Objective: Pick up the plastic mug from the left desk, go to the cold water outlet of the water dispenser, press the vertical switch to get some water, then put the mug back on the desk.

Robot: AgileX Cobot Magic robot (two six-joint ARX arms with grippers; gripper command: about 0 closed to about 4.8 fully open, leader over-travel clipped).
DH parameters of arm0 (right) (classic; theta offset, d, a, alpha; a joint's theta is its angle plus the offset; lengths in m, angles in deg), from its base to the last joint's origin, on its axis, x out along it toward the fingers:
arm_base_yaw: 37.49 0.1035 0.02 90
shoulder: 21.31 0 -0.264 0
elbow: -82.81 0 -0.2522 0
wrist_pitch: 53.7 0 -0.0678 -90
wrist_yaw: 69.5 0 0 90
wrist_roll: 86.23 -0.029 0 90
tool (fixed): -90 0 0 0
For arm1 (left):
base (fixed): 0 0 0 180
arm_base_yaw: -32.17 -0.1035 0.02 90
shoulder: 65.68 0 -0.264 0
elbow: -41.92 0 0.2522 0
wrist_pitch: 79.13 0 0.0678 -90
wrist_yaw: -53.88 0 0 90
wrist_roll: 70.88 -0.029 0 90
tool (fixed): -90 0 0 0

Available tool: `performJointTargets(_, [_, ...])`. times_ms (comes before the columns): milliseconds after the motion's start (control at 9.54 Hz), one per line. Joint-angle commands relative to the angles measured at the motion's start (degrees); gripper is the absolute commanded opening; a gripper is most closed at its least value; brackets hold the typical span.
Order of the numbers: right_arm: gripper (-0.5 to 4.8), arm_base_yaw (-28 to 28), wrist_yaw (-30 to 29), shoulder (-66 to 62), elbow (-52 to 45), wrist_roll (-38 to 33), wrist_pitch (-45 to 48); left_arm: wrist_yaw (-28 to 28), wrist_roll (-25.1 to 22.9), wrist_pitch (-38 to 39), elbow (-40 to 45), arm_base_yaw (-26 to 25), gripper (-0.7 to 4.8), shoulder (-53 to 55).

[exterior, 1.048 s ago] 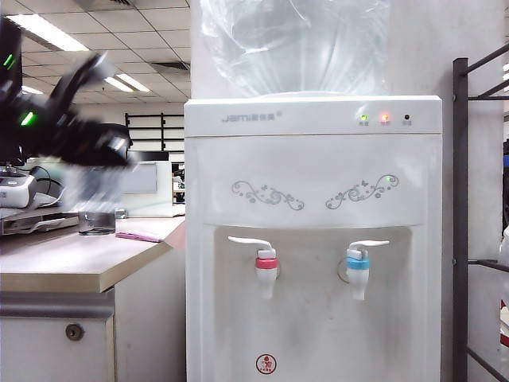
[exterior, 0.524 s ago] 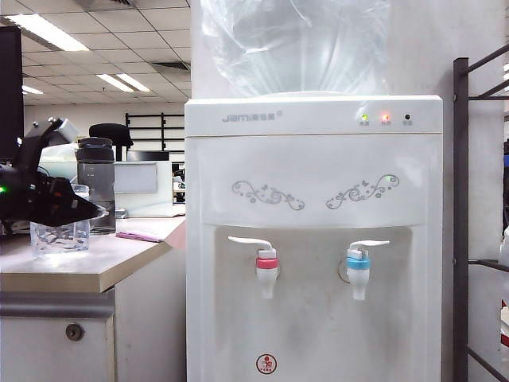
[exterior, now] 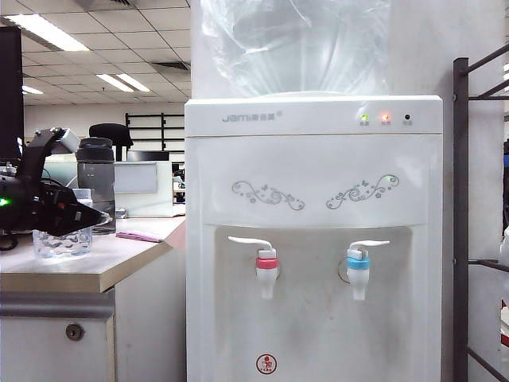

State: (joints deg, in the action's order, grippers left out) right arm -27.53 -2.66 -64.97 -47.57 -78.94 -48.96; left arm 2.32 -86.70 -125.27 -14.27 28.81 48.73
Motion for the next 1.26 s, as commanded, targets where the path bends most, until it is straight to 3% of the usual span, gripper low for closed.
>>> performJointTargets(105, [-0.01, 0.04, -0.09, 0.22, 0.24, -0.26, 0.61, 0.31, 0.17, 0.04, -0.15, 0.09, -0.06, -0.07])
performJointTargets(524, [-0.01, 0.04, -0.11, 0.22, 0.24, -0.26, 0.59, -0.31, 0.15, -0.04, -0.15, 0.57, -0.04, -0.07])
performJointTargets(629, [-0.01, 0.04, -0.11, 0.22, 0.24, -0.26, 0.61, -1.75, 0.15, 0.02, -0.15, 0.85, 0.43, -0.07])
performJointTargets(734, [-0.01, 0.04, -0.11, 0.22, 0.24, -0.28, 0.61, -3.41, 0.17, 0.09, -0.15, 1.33, 1.25, -0.07])
performJointTargets(1258, [-0.01, 0.07, -0.11, 0.24, 0.24, -0.26, 0.63, -3.78, 4.72, 6.45, 0.13, 1.62, 1.31, -0.17])
